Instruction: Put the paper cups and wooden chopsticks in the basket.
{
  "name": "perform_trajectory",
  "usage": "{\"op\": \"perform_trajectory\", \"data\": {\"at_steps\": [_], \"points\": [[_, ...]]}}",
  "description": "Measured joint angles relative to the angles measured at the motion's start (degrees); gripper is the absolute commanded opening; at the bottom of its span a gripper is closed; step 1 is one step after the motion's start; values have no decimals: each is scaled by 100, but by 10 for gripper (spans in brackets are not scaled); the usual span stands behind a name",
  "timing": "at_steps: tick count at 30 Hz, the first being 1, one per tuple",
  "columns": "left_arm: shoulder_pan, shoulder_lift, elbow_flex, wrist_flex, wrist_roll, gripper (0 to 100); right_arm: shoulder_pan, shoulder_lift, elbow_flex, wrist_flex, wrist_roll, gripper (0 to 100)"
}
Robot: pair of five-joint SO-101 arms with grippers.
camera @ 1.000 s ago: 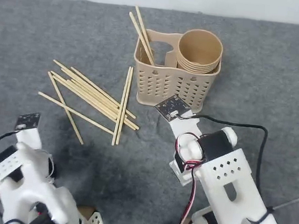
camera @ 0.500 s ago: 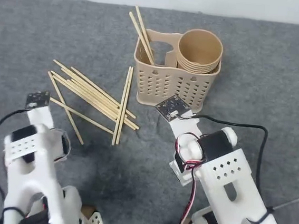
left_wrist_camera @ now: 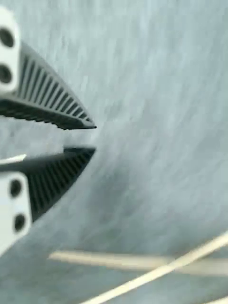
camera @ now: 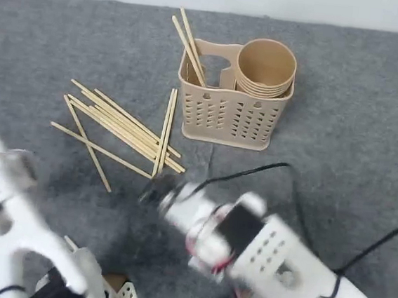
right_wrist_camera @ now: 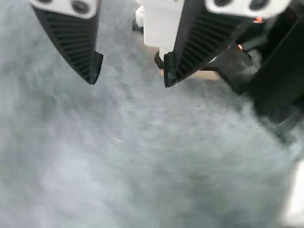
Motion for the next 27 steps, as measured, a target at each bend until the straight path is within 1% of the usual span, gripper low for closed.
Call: {"op": "perform_trajectory", "data": {"at_steps": [2, 4, 8, 11, 14, 16, 20, 22, 24, 27], "points": [[-633, 0, -308, -141, -18, 167, -589, 0, -44, -44, 0, 217], [-1257, 0, -387, -475, 0, 167, -905, 0, -53, -167, 0, 217], [-2136, 9, -105, -1574, 0, 167, -1609, 0, -53, -738, -70, 217], [-2479, 9, 457, -2593, -18, 168, -2277, 132, -9, -1178, -457, 217], [-2655, 9, 1125, -3481, -18, 169, -2567, 334, 132, -1626, -791, 217], [-2716, 9, 1468, -3895, -26, 170, -2681, 571, 105, -1969, -967, 217], [-2734, 176, 1574, -4123, -18, 170, -2866, 967, 149, -2453, -1319, 217], [-2752, 519, 1398, -4132, 176, 170, -2927, 1081, 114, -2637, -1486, 217], [-2884, 1029, 932, -4062, 440, 170, -2927, 1125, 149, -2734, -1609, 217], [-3121, 1978, -185, -3560, 774, 170, -2936, 1204, 70, -2769, -1635, 217]]}}
